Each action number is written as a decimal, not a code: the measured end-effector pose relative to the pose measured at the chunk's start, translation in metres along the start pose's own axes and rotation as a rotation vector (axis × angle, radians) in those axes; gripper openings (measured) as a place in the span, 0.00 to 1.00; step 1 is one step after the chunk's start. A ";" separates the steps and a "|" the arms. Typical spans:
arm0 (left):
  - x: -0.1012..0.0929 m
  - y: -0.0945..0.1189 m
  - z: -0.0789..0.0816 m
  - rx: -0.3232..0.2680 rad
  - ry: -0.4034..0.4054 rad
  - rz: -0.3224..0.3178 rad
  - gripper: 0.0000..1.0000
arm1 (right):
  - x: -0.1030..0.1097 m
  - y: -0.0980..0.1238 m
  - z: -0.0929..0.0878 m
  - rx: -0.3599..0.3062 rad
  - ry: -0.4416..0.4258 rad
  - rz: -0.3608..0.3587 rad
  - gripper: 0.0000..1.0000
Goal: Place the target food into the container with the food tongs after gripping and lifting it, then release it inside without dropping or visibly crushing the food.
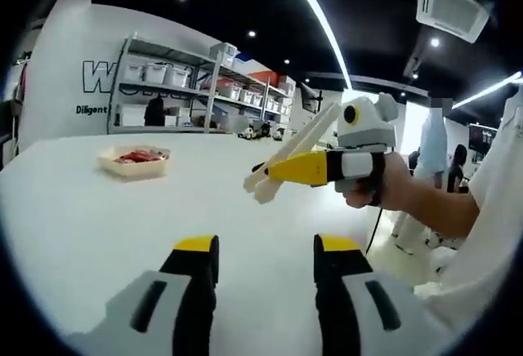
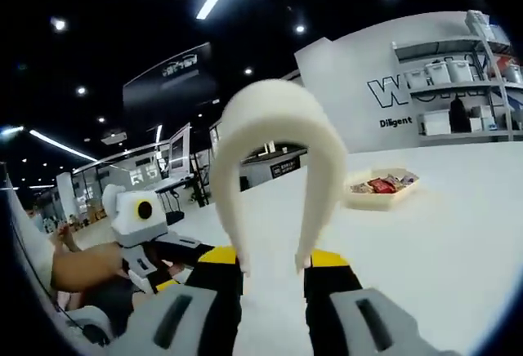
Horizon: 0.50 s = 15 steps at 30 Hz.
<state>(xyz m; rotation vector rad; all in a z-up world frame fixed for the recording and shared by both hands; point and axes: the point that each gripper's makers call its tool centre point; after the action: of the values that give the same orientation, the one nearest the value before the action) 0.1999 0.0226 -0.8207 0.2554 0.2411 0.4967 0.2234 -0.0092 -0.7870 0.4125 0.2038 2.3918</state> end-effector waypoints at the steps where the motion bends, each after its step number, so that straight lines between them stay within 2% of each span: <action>1: -0.002 -0.001 0.000 -0.002 0.003 -0.028 0.42 | 0.002 0.000 -0.001 -0.008 -0.003 0.014 0.23; 3: -0.004 -0.001 -0.001 0.002 0.004 -0.053 0.37 | 0.005 -0.001 -0.005 -0.007 -0.006 0.034 0.23; 5: -0.008 0.000 0.003 -0.030 0.037 -0.096 0.33 | 0.008 -0.002 -0.008 -0.009 -0.002 0.051 0.23; 12: -0.008 -0.002 0.006 -0.044 0.064 -0.144 0.27 | 0.017 -0.004 -0.007 -0.022 -0.019 0.112 0.23; 15: -0.006 -0.001 0.012 -0.071 0.075 -0.155 0.24 | 0.018 -0.004 -0.008 -0.018 -0.009 0.126 0.23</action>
<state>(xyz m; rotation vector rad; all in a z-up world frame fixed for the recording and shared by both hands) 0.1987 0.0171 -0.8090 0.1478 0.3131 0.3603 0.2101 0.0059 -0.7912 0.4396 0.1562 2.5128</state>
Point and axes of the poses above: the point that each gripper's makers call its tool centre point, and the gripper's own axes: y roughly backward along the fingers, x roughly to its left, z roughly out of its top, and after that the axes turned 7 degrees about x, right-handed
